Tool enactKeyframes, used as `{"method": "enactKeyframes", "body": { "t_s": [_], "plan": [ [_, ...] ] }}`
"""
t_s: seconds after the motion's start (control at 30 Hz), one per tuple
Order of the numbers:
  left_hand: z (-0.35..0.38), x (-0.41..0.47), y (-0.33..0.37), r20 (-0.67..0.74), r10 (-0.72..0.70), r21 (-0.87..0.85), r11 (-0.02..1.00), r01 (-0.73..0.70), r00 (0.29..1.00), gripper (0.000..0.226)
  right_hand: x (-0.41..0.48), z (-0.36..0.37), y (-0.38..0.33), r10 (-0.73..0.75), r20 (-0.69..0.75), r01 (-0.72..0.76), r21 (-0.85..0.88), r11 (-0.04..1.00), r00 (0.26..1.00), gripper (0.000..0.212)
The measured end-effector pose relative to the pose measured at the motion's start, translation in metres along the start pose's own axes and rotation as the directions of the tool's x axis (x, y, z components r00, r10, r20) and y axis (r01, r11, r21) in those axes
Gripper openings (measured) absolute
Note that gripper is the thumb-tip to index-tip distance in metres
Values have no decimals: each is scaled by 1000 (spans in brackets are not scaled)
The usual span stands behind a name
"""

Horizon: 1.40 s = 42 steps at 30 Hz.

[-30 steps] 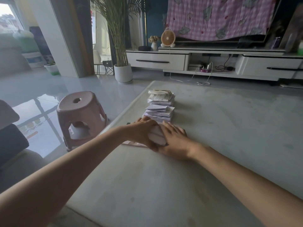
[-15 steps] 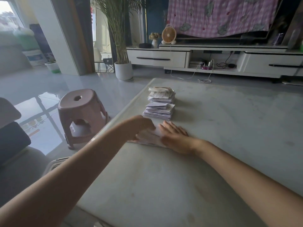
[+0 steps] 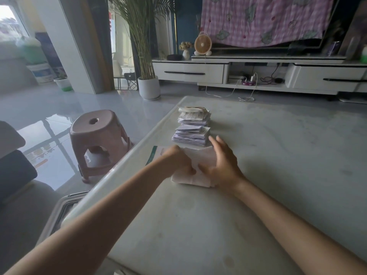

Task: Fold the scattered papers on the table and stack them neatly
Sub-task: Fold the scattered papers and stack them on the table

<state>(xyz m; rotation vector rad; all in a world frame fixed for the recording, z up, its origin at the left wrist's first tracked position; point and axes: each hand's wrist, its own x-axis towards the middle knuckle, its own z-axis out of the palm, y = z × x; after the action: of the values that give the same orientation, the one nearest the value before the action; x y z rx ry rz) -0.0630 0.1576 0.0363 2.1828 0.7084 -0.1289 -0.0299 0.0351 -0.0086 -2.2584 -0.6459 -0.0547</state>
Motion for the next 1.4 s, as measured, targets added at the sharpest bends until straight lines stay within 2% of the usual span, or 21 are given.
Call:
{"method": "enactKeyframes", "body": {
  "t_s": [0.03, 0.07, 0.13, 0.2, 0.3, 0.37, 0.47, 0.63, 0.7, 0.8, 0.9, 0.97, 1.03, 1.17, 1.23, 1.3, 1.33, 1.4],
  "plan": [
    [2, 6, -9, 19, -11, -100, 995, 13, 1000, 52, 2, -3, 0, 26, 31, -26, -10, 1000, 999, 81],
    [1, 2, -13, 33, 66, -122, 991, -61, 997, 60, 4, -6, -1, 28, 56, -26, -34, 999, 998, 80],
    [-1, 3, -26, -50, 145, -236, 960, -152, 988, 68, 4, -13, -2, -16, 42, 17, -39, 999, 999, 72],
    [1, 0, -34, -42, 251, -422, 873, -245, 967, 74, 3, -19, -7, -69, -23, 71, 93, 993, 997, 66],
    [6, -10, -47, -136, 420, -582, 699, -415, 897, 60, -4, -24, -12, -168, -95, 185, 216, 959, 981, 57],
    [11, -15, -57, -209, 445, -604, 641, -473, 871, 48, -11, -18, -10, -294, -91, 305, 154, 940, 951, 47],
    [21, -17, -67, -236, 474, -648, 574, -501, 848, 47, -27, -2, -4, -364, -51, 366, 44, 930, 930, 58],
    [24, -16, -72, -260, 489, -590, 602, -538, 833, 88, -34, 4, -2, -398, -174, 381, -123, 916, 901, 61],
    [25, -15, -73, -269, 468, -581, 618, -530, 842, 82, -29, -4, -2, -457, -177, 400, -282, 872, 872, 59],
    [24, -18, -71, -284, 446, -569, 635, -523, 849, 61, -24, -13, 0, -576, -107, 459, -496, 738, 811, 48],
    [26, -20, -69, -312, 466, -476, 678, -561, 828, 40, -20, -16, 2, -607, 23, 510, -568, 646, 794, 43],
    [26, -20, -66, -346, 483, -377, 714, -590, 805, 37, -19, -28, -9, -508, 119, 496, -488, 718, 853, 31],
    [21, -19, -59, -352, 520, -330, 709, -623, 778, 39, -16, -47, -23, -338, 228, 397, -311, 863, 913, 21],
    [6, -16, -31, -279, 600, -260, 705, -660, 750, 46, -3, -75, -29, -189, 274, 186, 37, 982, 943, 17],
    [1, -10, -18, -251, 564, -356, 701, -617, 786, 37, 6, -81, -19, -79, 268, 10, 248, 969, 960, 18],
    [-1, -2, -10, -303, 516, -433, 674, -598, 801, 37, 22, -83, 0, 120, 152, -173, 413, 894, 981, 22],
    [0, 3, -8, -360, 498, -400, 682, -613, 789, 38, 34, -81, 11, 254, 79, -259, 488, 833, 964, 23],
    [7, 12, -5, -465, 474, -331, 691, -643, 748, 31, 62, -73, 33, 512, -29, -401, 584, 705, 858, 27]
  ]
}}
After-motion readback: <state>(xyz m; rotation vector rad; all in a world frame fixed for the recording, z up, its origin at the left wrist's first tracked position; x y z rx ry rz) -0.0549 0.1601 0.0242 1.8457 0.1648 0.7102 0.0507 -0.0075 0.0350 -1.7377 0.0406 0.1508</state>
